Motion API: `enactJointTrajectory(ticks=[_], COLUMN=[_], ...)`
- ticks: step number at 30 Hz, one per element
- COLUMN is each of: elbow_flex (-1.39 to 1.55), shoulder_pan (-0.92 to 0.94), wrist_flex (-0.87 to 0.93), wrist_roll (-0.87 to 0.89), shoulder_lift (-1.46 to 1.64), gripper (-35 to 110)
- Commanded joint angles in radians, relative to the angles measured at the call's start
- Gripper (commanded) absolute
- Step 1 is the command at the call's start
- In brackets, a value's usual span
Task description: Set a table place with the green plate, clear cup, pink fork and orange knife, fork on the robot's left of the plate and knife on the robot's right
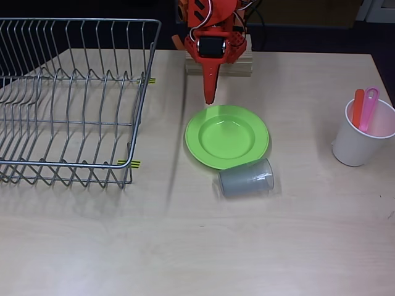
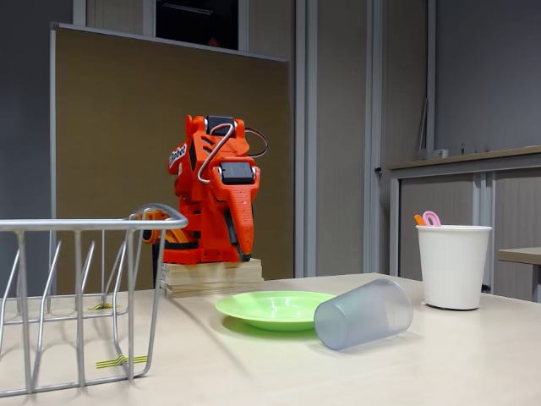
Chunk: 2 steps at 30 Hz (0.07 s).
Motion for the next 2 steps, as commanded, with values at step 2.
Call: enactJointTrajectory(ticks=[2], elbow_flex=[-0.005], shoulder_pan=[-0.012], wrist_flex=[0.015], wrist_roll=[-0.012], shoulder_lift=[0.015], gripper=[0])
